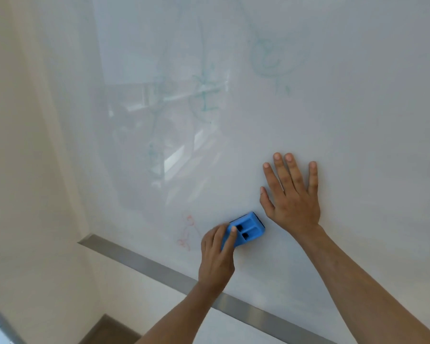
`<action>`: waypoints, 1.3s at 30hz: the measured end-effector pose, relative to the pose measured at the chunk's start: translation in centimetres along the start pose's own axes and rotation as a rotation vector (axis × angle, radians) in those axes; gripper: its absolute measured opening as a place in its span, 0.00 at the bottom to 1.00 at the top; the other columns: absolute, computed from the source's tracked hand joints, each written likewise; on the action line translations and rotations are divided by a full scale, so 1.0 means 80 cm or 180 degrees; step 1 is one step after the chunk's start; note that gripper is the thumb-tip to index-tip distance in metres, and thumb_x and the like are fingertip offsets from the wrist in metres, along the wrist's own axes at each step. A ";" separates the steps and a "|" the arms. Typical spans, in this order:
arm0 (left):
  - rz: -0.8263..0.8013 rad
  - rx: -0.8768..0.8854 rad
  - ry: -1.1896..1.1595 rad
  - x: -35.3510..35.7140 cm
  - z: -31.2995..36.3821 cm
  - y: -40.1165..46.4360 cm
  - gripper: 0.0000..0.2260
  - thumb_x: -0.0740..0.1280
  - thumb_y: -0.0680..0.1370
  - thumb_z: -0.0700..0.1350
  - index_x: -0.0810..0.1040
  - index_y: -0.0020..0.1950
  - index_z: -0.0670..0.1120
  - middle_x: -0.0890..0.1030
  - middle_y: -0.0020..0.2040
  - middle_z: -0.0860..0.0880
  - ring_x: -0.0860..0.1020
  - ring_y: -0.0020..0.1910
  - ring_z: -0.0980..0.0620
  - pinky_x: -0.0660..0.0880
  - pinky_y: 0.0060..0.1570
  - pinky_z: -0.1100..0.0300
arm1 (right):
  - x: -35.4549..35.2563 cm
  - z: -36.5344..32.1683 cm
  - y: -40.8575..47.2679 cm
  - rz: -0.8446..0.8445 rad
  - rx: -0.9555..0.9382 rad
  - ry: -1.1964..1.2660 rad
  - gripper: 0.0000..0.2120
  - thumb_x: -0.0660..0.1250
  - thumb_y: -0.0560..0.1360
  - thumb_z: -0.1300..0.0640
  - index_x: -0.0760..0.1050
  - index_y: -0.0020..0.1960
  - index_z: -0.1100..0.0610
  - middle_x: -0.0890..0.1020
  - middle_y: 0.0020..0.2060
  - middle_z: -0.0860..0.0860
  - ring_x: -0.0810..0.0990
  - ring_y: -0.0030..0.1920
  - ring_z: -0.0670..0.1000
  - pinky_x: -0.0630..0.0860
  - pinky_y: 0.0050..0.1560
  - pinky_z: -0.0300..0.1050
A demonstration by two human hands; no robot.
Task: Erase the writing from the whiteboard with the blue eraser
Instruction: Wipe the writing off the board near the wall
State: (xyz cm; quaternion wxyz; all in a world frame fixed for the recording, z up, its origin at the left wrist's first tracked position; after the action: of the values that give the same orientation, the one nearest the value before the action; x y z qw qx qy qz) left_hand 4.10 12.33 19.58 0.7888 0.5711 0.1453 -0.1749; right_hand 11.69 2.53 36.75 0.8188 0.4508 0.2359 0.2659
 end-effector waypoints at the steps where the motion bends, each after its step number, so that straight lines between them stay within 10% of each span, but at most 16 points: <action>1: -0.0035 0.0228 0.0106 -0.001 0.003 -0.001 0.37 0.74 0.67 0.28 0.64 0.72 0.45 0.70 0.66 0.42 0.72 0.62 0.41 0.74 0.58 0.45 | 0.000 0.000 -0.001 -0.0003 -0.0005 0.0004 0.29 0.63 0.79 0.49 0.63 0.77 0.58 0.64 0.77 0.57 0.62 0.77 0.58 0.52 0.76 0.67; 5: 0.0232 0.0036 0.0236 -0.021 -0.034 0.014 0.34 0.73 0.68 0.29 0.66 0.71 0.43 0.72 0.66 0.39 0.74 0.61 0.38 0.73 0.60 0.45 | -0.002 0.000 -0.001 0.0025 0.0029 0.0053 0.29 0.64 0.79 0.50 0.65 0.77 0.57 0.64 0.77 0.56 0.62 0.77 0.57 0.53 0.76 0.67; 12: 0.1695 -0.4458 -0.1729 -0.046 -0.212 -0.044 0.29 0.66 0.80 0.42 0.57 0.77 0.47 0.66 0.70 0.46 0.73 0.63 0.45 0.74 0.60 0.51 | -0.009 -0.001 0.003 0.0059 0.0049 0.0040 0.26 0.65 0.78 0.51 0.69 0.74 0.58 0.68 0.74 0.57 0.66 0.75 0.57 0.57 0.75 0.67; 19: 0.0863 -0.3707 -0.1779 -0.004 -0.122 -0.060 0.36 0.69 0.78 0.38 0.53 0.79 0.51 0.64 0.71 0.53 0.66 0.64 0.59 0.67 0.49 0.81 | -0.008 -0.001 0.001 0.0092 0.0070 0.0063 0.26 0.64 0.79 0.51 0.68 0.75 0.58 0.68 0.74 0.57 0.66 0.75 0.58 0.56 0.75 0.67; 25: 0.0358 -0.3583 -0.1682 0.030 -0.056 -0.071 0.35 0.69 0.78 0.42 0.53 0.77 0.58 0.63 0.65 0.63 0.67 0.63 0.59 0.70 0.66 0.55 | -0.008 0.001 -0.003 0.0077 0.0021 0.0178 0.27 0.64 0.79 0.51 0.66 0.76 0.58 0.67 0.76 0.57 0.64 0.76 0.58 0.53 0.76 0.67; 34: 0.1023 -0.4388 -0.1908 0.027 -0.110 -0.091 0.32 0.64 0.81 0.48 0.50 0.80 0.54 0.65 0.71 0.51 0.70 0.60 0.53 0.72 0.61 0.54 | -0.010 0.002 -0.006 0.0187 0.0029 0.0348 0.26 0.64 0.79 0.52 0.68 0.75 0.57 0.67 0.75 0.57 0.64 0.76 0.58 0.53 0.76 0.67; 39: 0.0581 -0.5200 -0.2132 0.057 -0.150 -0.145 0.31 0.60 0.82 0.51 0.44 0.79 0.55 0.69 0.63 0.47 0.76 0.55 0.43 0.80 0.49 0.47 | -0.013 0.000 -0.002 0.0263 0.0049 0.0374 0.23 0.64 0.79 0.53 0.72 0.72 0.58 0.70 0.74 0.57 0.67 0.75 0.58 0.55 0.76 0.66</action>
State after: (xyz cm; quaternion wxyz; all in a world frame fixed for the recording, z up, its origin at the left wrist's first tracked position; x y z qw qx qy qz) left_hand 2.74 19.96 4.10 0.9620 -0.2421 -0.0598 -0.1109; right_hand 10.92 1.77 36.75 0.7883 0.4501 0.2668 0.3237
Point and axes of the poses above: each hand's wrist, its own y-axis towards the middle knuckle, its own x-axis out of the palm, z = x × y, the point moved 10 cm from there along y, towards the middle knuckle
